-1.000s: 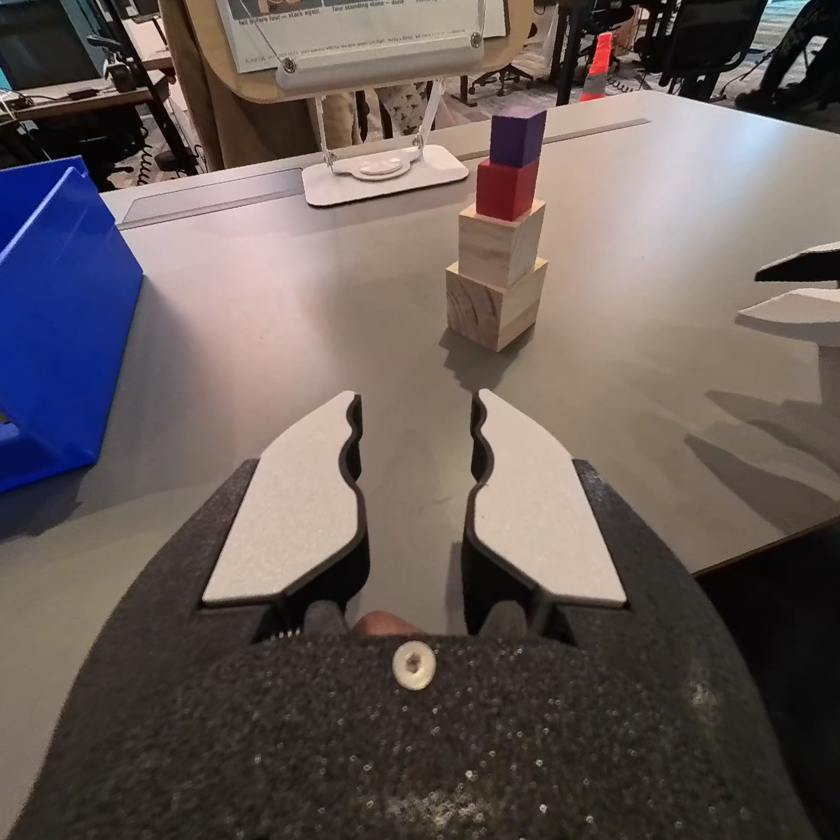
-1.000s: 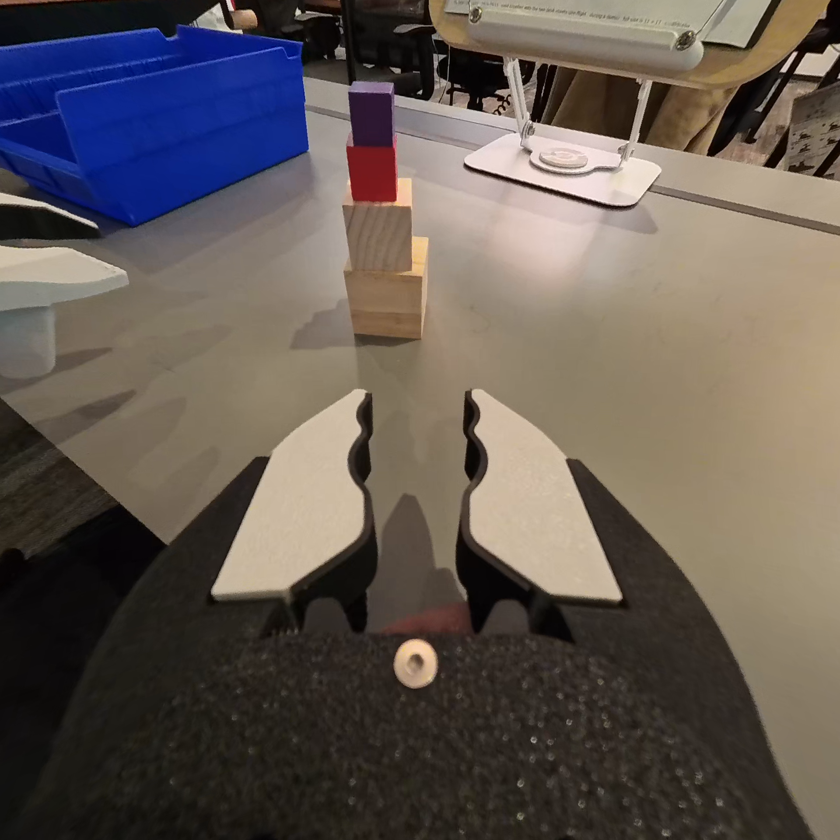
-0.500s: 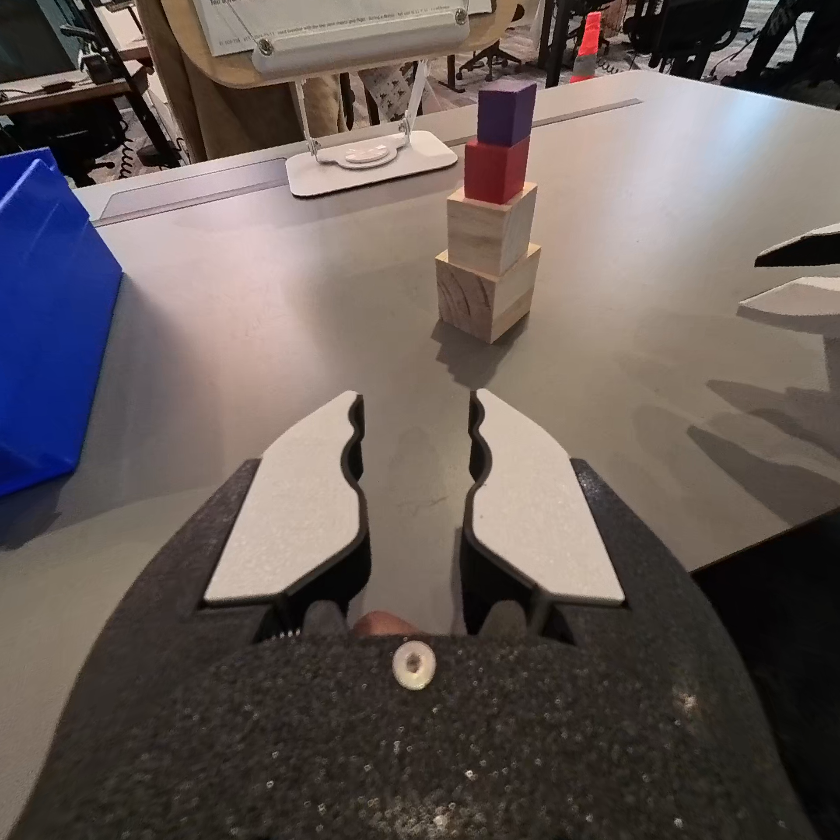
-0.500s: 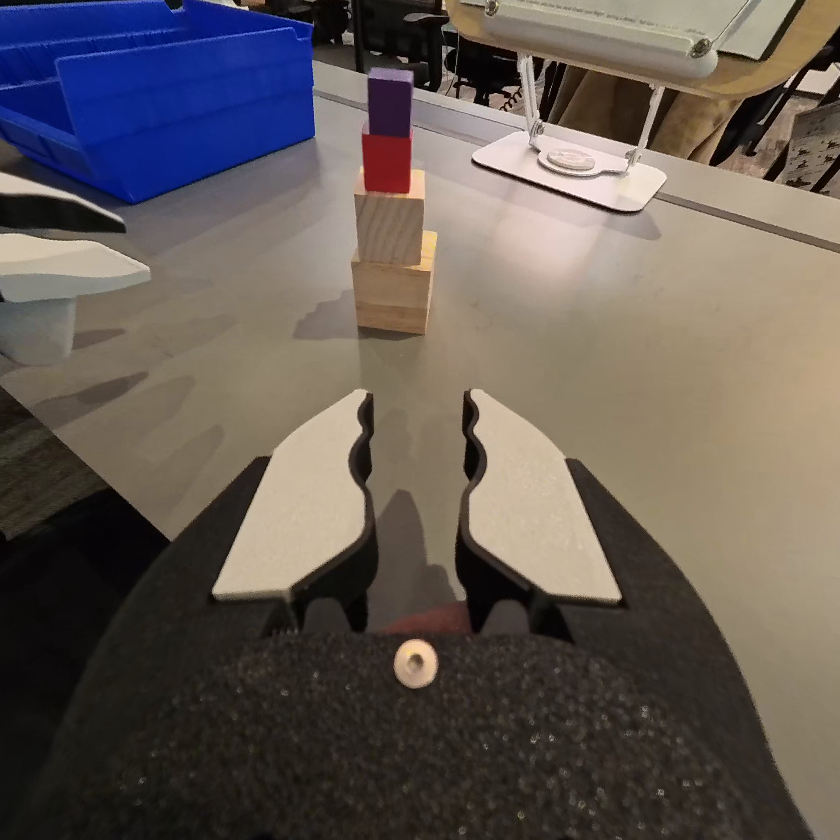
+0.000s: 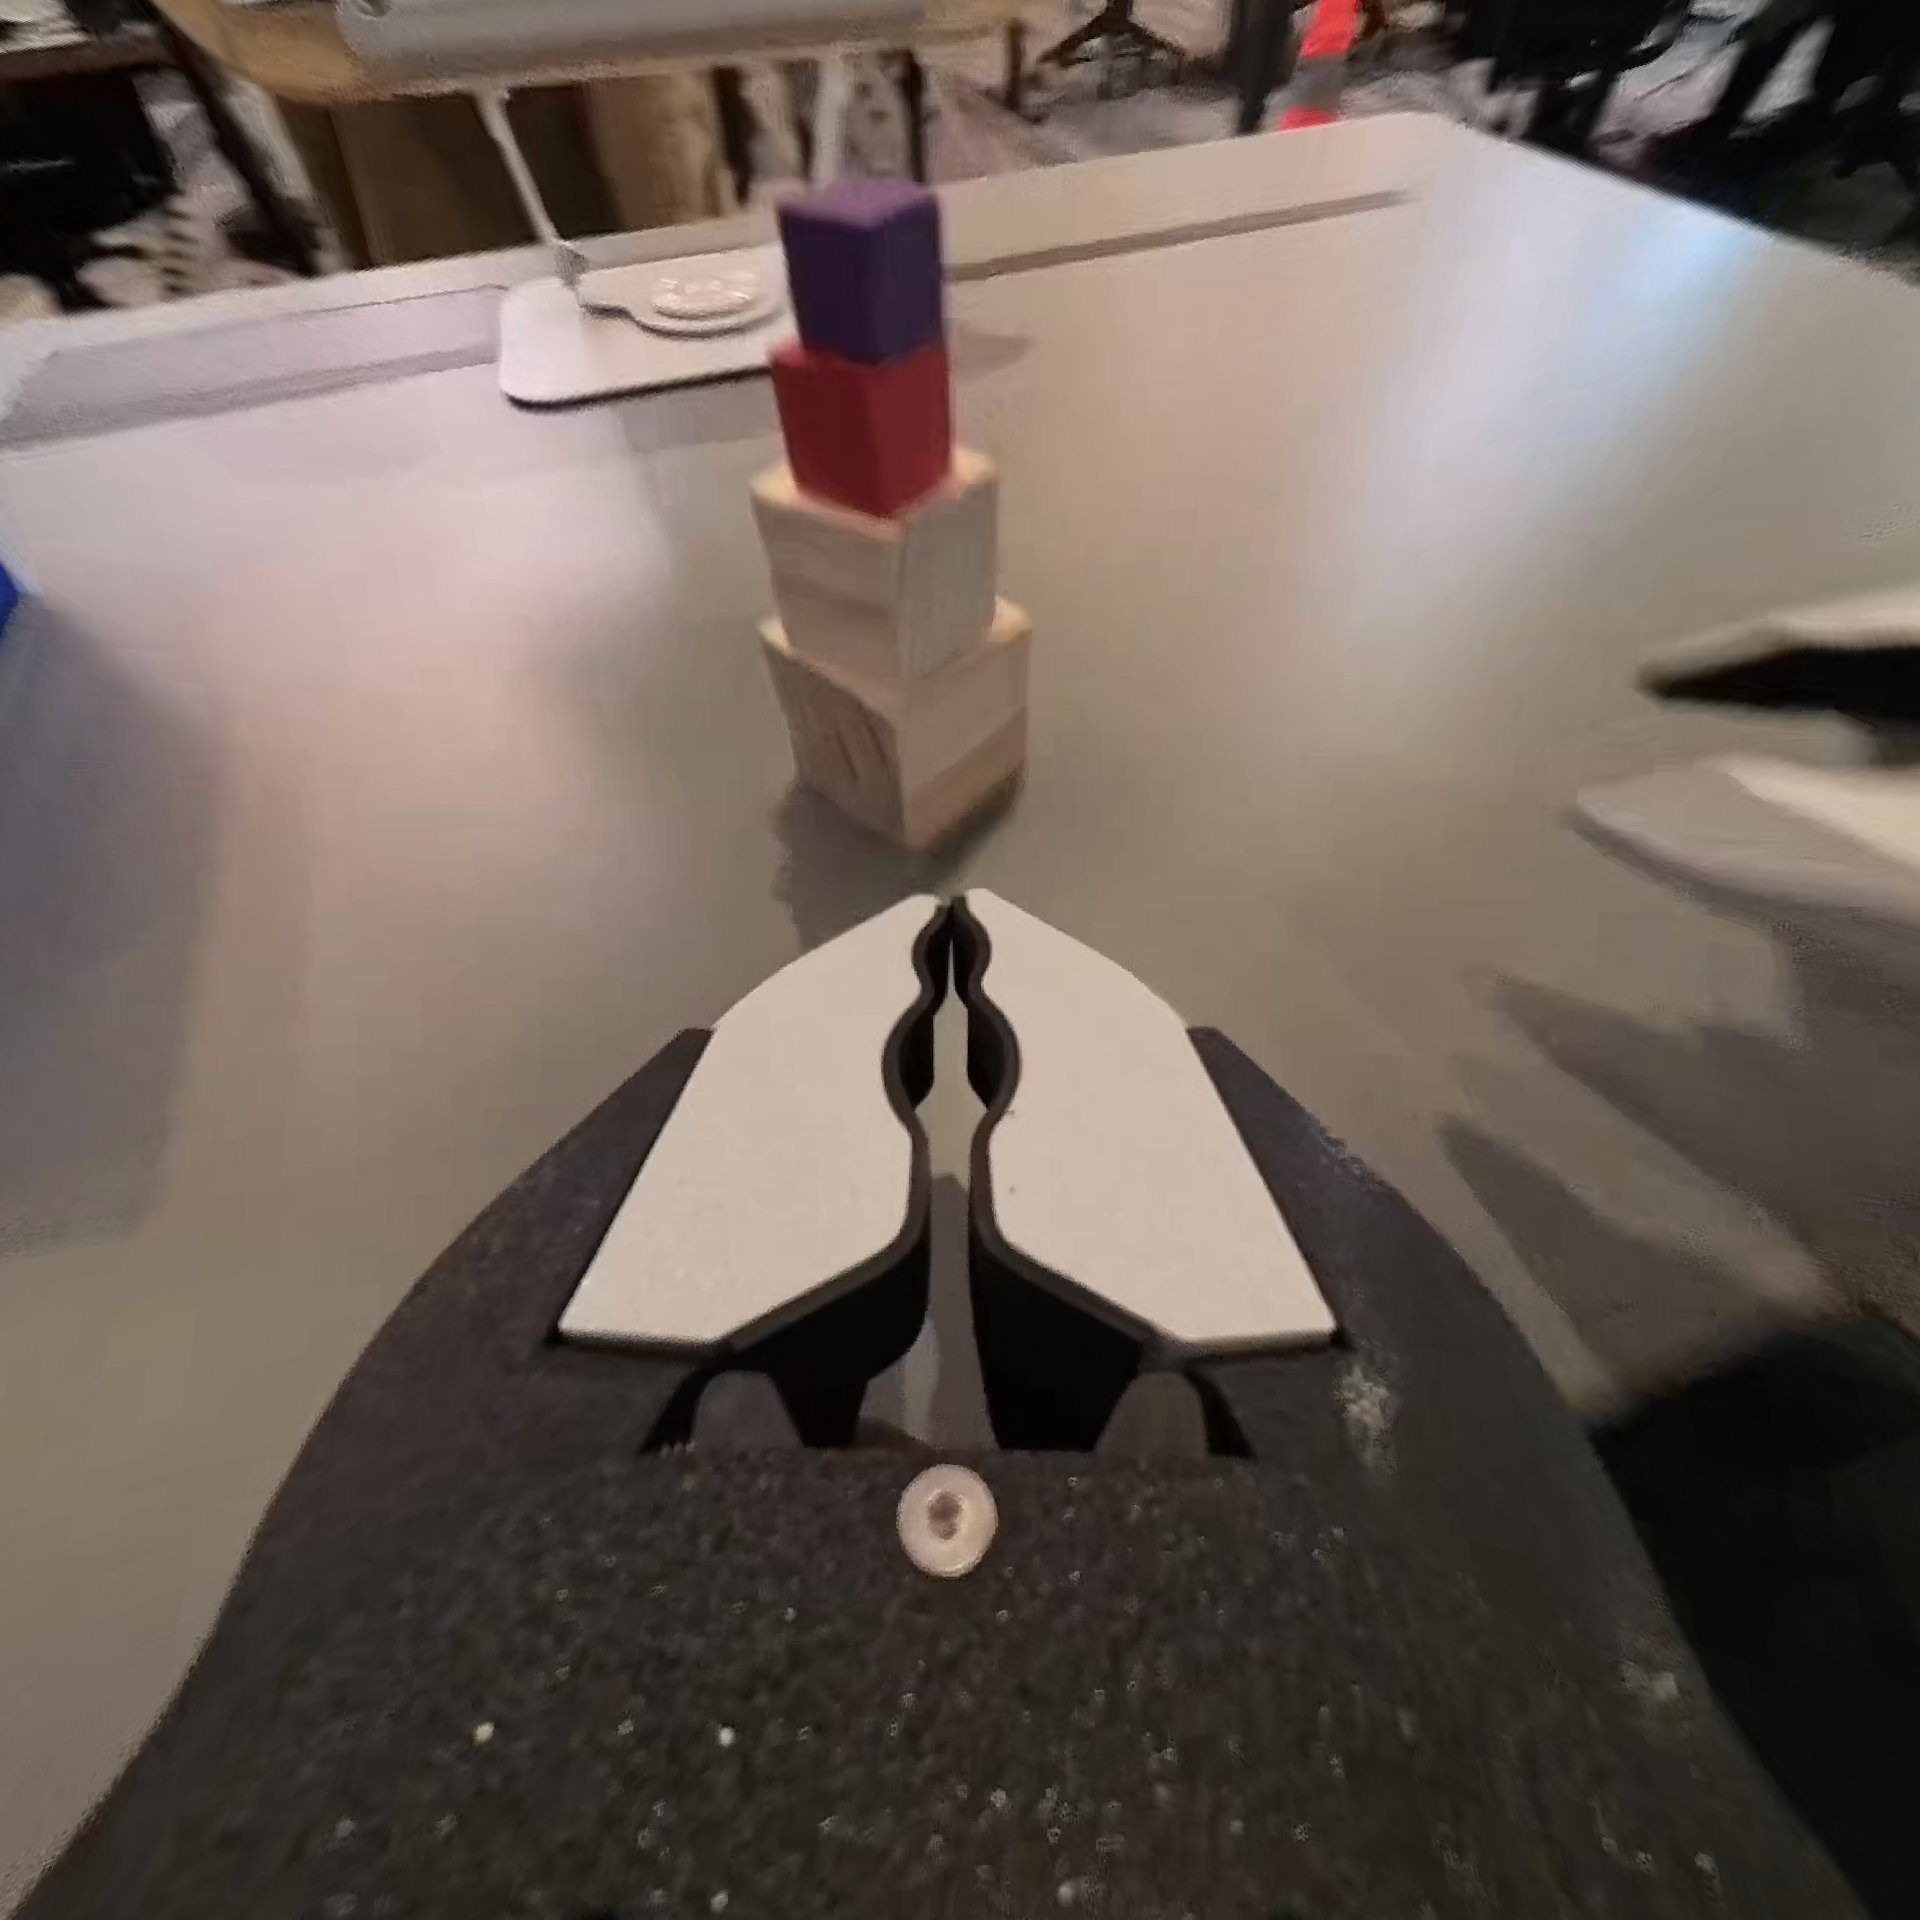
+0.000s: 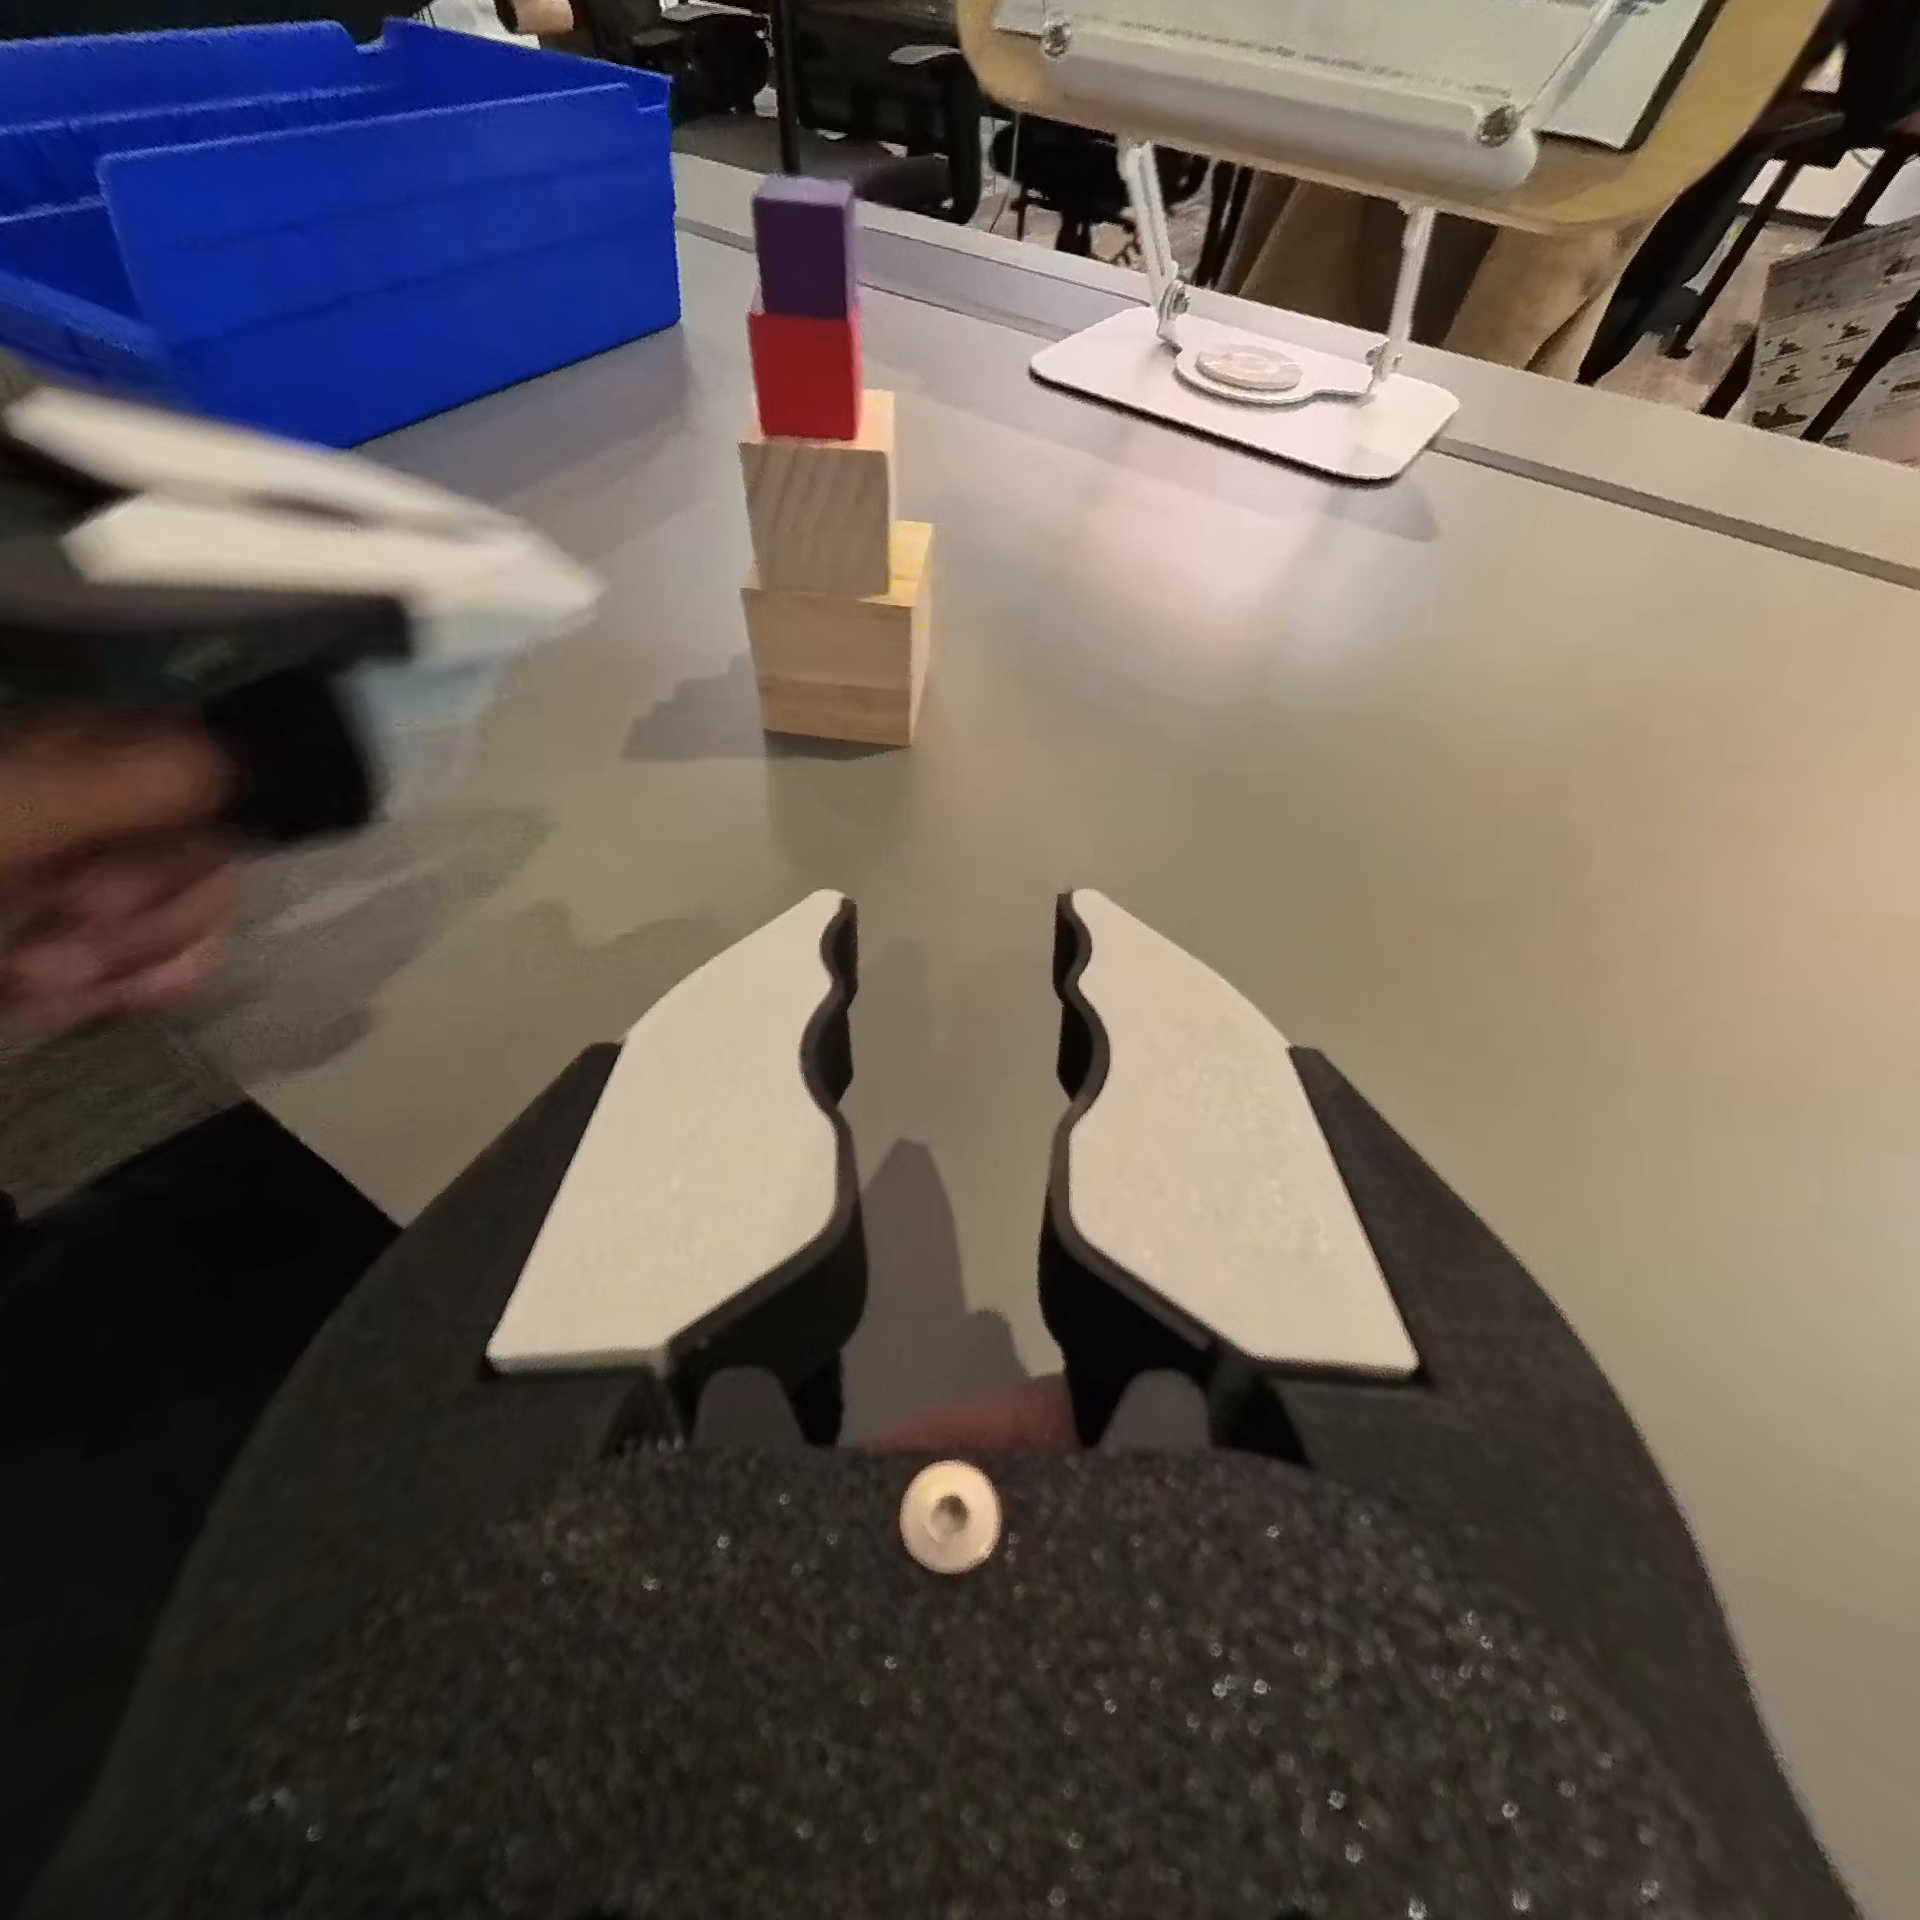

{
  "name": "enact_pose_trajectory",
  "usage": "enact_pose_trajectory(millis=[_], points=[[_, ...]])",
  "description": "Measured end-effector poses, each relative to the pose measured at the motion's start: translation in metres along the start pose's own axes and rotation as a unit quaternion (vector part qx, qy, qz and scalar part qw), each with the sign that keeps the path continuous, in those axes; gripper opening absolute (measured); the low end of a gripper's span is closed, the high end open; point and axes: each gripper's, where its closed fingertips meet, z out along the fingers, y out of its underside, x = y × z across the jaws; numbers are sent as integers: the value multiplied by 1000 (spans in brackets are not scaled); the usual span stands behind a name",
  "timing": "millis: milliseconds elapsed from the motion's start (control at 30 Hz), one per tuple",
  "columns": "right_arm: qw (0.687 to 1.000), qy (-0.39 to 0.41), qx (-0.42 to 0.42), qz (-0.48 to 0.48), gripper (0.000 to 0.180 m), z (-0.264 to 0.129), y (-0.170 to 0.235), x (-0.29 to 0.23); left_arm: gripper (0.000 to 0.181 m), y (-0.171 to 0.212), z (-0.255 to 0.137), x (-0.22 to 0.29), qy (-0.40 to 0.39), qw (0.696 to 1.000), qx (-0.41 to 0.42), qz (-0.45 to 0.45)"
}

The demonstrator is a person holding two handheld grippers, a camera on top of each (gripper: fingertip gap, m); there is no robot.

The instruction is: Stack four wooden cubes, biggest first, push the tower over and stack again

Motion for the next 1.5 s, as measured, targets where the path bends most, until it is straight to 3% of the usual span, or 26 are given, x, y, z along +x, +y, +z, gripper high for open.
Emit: enact_pose_trajectory(millis=[100, 167, 300, 433, 567, 733, 1033, 1500], points=[[1000, 8, 4, 9, 35, -4, 0, 13, 0, -28, 92, -24, -55, 996, -65, 7], [1000, 5, 4, 25, 34, -8, 0, 18, 0, -39, 120, -38, -73, 993, -97, 11], [999, -6, 13, 37, 32, -15, -3, 22, 0, -50, 72, -43, -42, 998, -52, 1], [1000, -8, 2, 26, 32, -16, 7, 16, 7, -26, 11, -56, -24, 999, -27, -12], [999, -18, 6, 31, 32, -15, 5, 4, 17, 4, -22, -65, -13, 999, -11, -28], [1000, -15, 7, 0, 33, -9, 4, -7, 20, 17, -56, -84, -60, 994, 87, -12], [1000, -3, -6, 2, 35, -8, 10, -7, 36, 10, -56, -68, -6, 996, 85, -29], [1000, 7, -9, -3, 35, -12, 12, -3, 38, 23, -44, -72, -11, 998, 52, -25]])
